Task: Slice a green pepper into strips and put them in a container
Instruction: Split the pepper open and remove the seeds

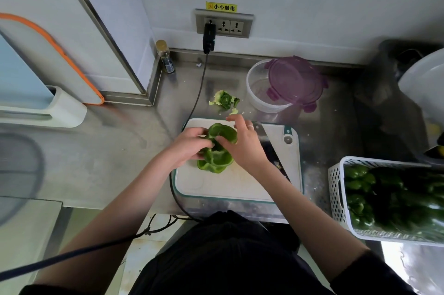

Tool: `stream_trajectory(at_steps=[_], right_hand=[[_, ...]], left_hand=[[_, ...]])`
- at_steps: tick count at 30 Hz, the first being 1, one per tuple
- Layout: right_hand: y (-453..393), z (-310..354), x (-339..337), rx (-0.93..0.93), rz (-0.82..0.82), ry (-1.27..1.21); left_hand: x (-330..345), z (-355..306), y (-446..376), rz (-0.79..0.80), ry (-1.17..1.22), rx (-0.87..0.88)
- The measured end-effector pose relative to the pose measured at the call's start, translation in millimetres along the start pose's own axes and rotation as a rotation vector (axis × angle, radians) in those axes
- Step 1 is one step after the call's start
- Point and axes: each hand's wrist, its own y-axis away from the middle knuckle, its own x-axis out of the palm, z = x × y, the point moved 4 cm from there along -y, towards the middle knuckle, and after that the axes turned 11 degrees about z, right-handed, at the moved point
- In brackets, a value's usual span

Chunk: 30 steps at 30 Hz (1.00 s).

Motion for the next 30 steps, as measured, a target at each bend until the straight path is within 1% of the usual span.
stream_trajectory(at_steps=[2,6,8,9,11,15,17,19,21,23,24,25,26,28,29,30], right_hand=[[-3.8,-4.3,-2.0,0.046,0.067,-0.094],[-3.8,-18.1,-0.4,0.225,0.224,-0.359],[-2.5,-22.3,-1.7,0.278,0.255,-0.527],[-2.5,-22.6,-3.7,0.271,0.251,-0.577],[-3.5,-21.3,-8.2,0.213,0.232,-0.556],[-1.3,-16.3,-11.9,0.123,0.202,-0.421],[-1.5,-10.8,-15.2,0.083,0.192,-0.251],[-1.1,-7.1,-15.4,0.049,0.238,-0.169],[0.0,-7.2,-17.9,0.058,0.301,-0.258],[2.8,-10.1,-22.9,0.057,0.351,-0.446],[5.1,-10.5,-25.9,0.026,0.338,-0.506],[7.8,-10.5,-30.4,-0.029,0.273,-0.477],[12.6,-9.4,-36.0,-0.103,0.161,-0.367],[26.4,-8.1,-42.4,-0.262,-0.078,-0.067],[33.2,-8.2,-41.2,-0.308,-0.148,0.062],[38.1,-8.8,-38.6,-0.310,-0.177,0.160]], left_hand=[[1.9,-4.7,4.0,0.039,-0.009,0.033],[7.0,-8.7,9.1,0.048,0.136,0.056],[12.0,-9.1,12.4,0.076,0.199,0.066],[14.1,-9.7,14.0,0.090,0.226,0.074],[16.3,-11.0,17.0,0.100,0.267,0.087],[12.9,-13.8,17.9,0.067,0.319,0.067],[12.3,-15.4,18.0,0.072,0.254,0.052],[10.2,-16.9,17.1,0.018,0.189,0.062],[11.7,-20.2,18.8,-0.028,0.177,0.095],[14.3,-20.5,19.9,-0.042,0.200,0.112],[15.8,-20.1,20.8,-0.047,0.213,0.117],[17.1,-19.8,21.8,-0.052,0.223,0.123],[18.2,-19.8,22.2,-0.062,0.222,0.137],[19.0,-20.1,22.6,-0.100,0.214,0.182],[19.7,-20.6,22.8,-0.108,0.227,0.209],[20.6,-20.7,22.5,-0.105,0.242,0.232]])
